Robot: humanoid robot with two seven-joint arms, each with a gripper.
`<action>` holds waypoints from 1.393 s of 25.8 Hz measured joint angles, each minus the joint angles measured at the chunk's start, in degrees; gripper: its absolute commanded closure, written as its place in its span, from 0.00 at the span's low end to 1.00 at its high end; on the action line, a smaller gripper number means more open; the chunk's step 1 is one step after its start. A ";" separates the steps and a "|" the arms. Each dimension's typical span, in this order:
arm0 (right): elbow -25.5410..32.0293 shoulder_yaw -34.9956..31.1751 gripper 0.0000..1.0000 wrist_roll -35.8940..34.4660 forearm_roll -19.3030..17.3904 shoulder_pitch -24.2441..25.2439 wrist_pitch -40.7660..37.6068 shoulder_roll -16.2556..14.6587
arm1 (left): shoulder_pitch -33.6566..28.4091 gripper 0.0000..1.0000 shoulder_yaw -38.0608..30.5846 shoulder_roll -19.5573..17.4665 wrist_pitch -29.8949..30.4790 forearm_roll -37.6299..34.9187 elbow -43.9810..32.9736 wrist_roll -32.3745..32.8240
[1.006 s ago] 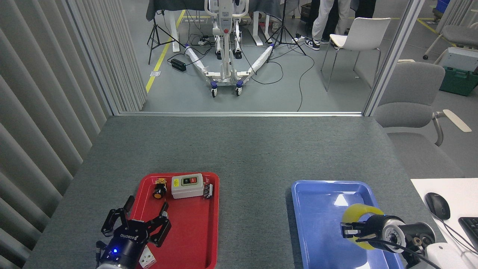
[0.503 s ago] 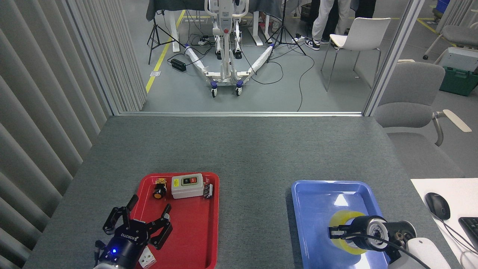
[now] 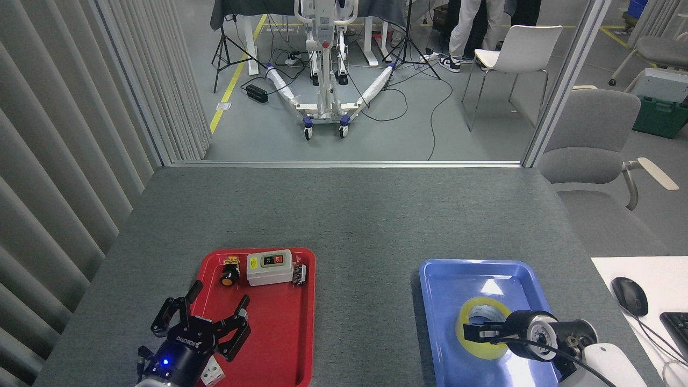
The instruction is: Place and move tape with both arms
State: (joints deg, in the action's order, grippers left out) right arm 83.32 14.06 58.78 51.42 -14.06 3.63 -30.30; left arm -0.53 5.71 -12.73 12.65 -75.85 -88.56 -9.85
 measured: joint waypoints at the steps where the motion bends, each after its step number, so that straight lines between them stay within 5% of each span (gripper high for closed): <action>1: 0.37 0.00 0.03 -1.45 0.07 0.18 0.00 -0.02 | 0.00 0.00 0.00 -0.01 0.05 0.00 -0.02 0.00; 6: 3.89 -1.28 0.03 -13.26 0.56 3.17 -0.65 -0.32 | -0.09 0.00 -0.06 -0.06 0.14 0.00 -0.40 0.00; 12: 7.06 -6.48 0.02 -46.91 5.72 11.80 -2.06 -0.26 | -1.80 0.00 -2.05 1.34 -0.78 -0.28 -2.23 -2.34; 15: 7.43 -8.21 0.02 -56.39 7.84 15.20 -2.28 0.03 | -2.40 0.00 -2.90 2.05 -1.72 -0.47 -2.64 -4.08; 25: 7.56 -10.15 0.00 -62.92 12.50 20.38 -1.52 2.07 | -3.67 0.00 -5.57 3.62 -11.91 -0.78 -2.03 0.69; 36: 7.63 -10.88 0.00 -62.84 14.67 21.67 -1.31 4.18 | -3.65 0.00 -10.84 3.55 -7.65 -0.86 -1.77 6.42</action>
State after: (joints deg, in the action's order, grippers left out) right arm 90.95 3.18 -4.06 66.09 7.61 2.32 -26.12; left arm -4.17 -5.13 -9.18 5.01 -76.71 -90.33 -3.43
